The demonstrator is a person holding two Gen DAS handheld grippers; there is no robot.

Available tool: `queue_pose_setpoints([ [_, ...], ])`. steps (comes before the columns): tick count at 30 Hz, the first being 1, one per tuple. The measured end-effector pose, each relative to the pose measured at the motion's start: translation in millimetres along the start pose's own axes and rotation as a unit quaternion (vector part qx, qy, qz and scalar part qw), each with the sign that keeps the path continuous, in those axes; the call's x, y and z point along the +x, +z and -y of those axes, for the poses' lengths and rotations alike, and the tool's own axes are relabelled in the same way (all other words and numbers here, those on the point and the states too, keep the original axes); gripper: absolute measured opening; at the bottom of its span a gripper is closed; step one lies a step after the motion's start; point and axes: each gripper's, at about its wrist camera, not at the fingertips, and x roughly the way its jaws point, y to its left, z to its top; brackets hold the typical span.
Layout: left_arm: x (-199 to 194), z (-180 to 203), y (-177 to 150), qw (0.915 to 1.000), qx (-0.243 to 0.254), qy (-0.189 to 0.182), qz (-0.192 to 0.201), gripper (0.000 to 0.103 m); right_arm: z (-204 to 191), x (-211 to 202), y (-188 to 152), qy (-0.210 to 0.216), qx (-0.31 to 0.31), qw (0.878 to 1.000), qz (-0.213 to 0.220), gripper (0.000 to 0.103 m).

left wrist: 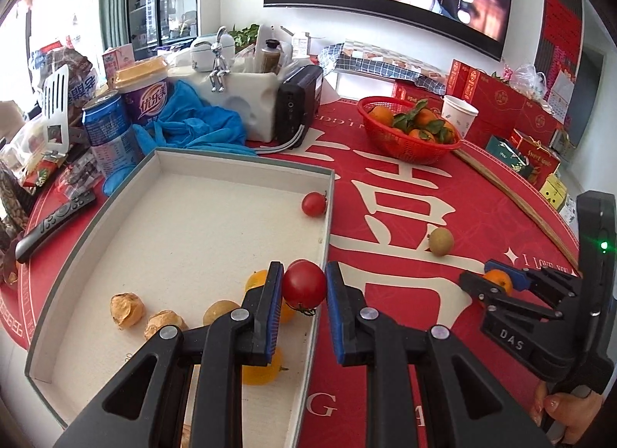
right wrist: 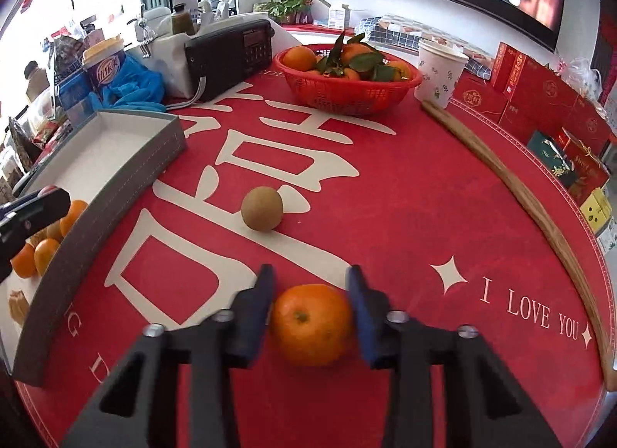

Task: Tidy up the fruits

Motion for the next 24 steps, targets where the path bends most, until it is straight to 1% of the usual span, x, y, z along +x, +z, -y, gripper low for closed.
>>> queue_pose_setpoints([
  [3, -2, -7, 2, 1.0000, -0.009, 0.004, 0.001, 0.024, 0, -1, 4, 0.006, 0.007, 1.000, -0.006, 0.038],
  [7, -5, -29, 7, 0.9991, -0.036, 0.022, 0.006, 0.024, -13, -14, 20, 0.041, 0.007, 0.999, 0.000, 0.038],
  [10, -4, -51, 10, 0.9970, -0.064, 0.044, 0.003, 0.024, -37, -24, 36, 0.083, -0.008, 0.997, 0.004, 0.038],
  [13, -2, -70, 10, 0.9939, -0.085, 0.070, -0.002, 0.024, -72, -25, 55, 0.132, -0.023, 0.991, 0.000, 0.038],
  [15, -2, -80, 10, 0.9919, -0.097, 0.082, -0.005, 0.024, -92, -21, 65, 0.150, -0.034, 0.988, -0.005, 0.038],
  [18, 1, -91, 9, 0.9887, -0.104, 0.107, -0.012, 0.026, -125, -11, 75, 0.160, -0.061, 0.985, -0.016, 0.038],
  [19, 3, -93, 8, 0.9878, -0.106, 0.113, -0.016, 0.032, -137, -5, 78, 0.166, -0.070, 0.983, -0.026, 0.038],
  [21, 6, -97, 6, 0.9845, -0.115, 0.130, -0.024, 0.037, -153, 2, 81, 0.172, -0.084, 0.981, -0.039, 0.038],
  [22, 6, -102, 5, 0.9823, -0.124, 0.138, -0.028, 0.046, -156, 5, 82, 0.167, -0.088, 0.981, -0.044, 0.039],
  [23, 7, -105, 5, 0.9802, -0.132, 0.144, -0.034, 0.057, -161, 8, 85, 0.157, -0.093, 0.982, -0.048, 0.039],
  [24, 7, -110, 5, 0.9775, -0.142, 0.151, -0.040, 0.063, -162, 11, 87, 0.157, -0.093, 0.982, -0.051, 0.040],
])
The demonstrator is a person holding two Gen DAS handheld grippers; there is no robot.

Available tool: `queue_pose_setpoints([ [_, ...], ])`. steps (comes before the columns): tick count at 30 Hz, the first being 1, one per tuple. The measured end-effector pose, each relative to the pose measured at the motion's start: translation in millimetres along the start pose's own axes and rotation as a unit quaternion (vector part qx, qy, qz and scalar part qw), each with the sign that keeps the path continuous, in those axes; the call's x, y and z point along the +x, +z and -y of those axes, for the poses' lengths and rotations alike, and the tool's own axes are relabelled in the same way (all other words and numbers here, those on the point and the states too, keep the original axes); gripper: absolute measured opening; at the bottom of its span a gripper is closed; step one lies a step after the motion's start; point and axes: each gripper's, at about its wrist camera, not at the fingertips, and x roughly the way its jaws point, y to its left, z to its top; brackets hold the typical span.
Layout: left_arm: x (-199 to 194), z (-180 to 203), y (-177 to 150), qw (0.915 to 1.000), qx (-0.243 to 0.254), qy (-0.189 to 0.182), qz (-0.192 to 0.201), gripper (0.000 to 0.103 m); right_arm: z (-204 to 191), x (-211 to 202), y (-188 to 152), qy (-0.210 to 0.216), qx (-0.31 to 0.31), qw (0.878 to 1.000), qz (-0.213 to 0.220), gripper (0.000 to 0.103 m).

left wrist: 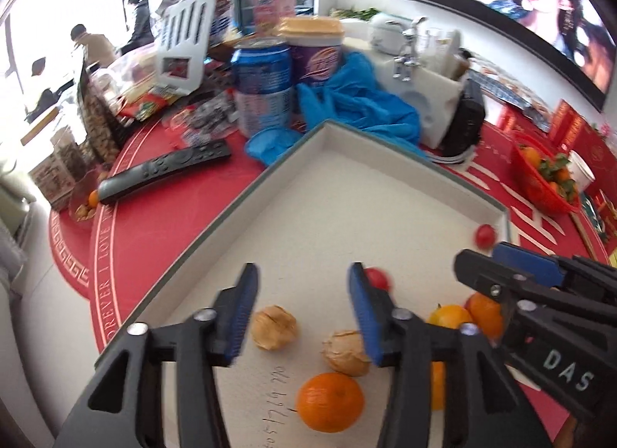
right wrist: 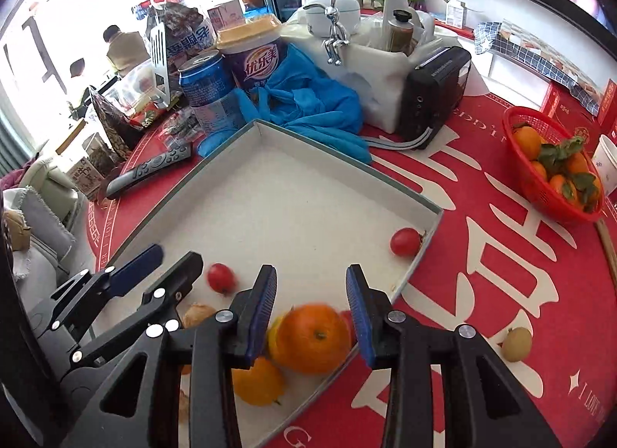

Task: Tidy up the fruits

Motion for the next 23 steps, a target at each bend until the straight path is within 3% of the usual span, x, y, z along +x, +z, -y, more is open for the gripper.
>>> queue_pose_setpoints([
  [2, 1, -7, 2, 0.9998, -0.017, 0.006, -0.005, 0.083, 3, 4, 5, 0.002, 0.007, 1.000, -0.011, 0.044],
  [3, 1, -11, 3, 0.9997, -0.024, 0.000, -0.004, 0.084, 5, 3, 6, 0.002, 0.010, 1.000, -0.013, 0.045],
  [5, -1, -13, 4, 0.9994, -0.035, -0.003, -0.007, 0.085, 11, 2, 8, 0.001, 0.018, 1.000, -0.018, 0.060],
  [7, 0, -14, 6, 0.9991, -0.039, -0.003, -0.014, 0.089, 16, -1, 9, -0.016, 0.025, 0.999, -0.022, 0.083],
  [17, 2, -9, 5, 0.9987, -0.040, -0.014, -0.027, 0.090, 23, -6, 9, -0.034, 0.030, 0.998, -0.036, 0.085],
  [23, 0, -6, 3, 0.9996, -0.027, 0.011, -0.005, 0.090, 17, -5, 6, -0.051, 0.004, 0.998, -0.041, 0.085],
])
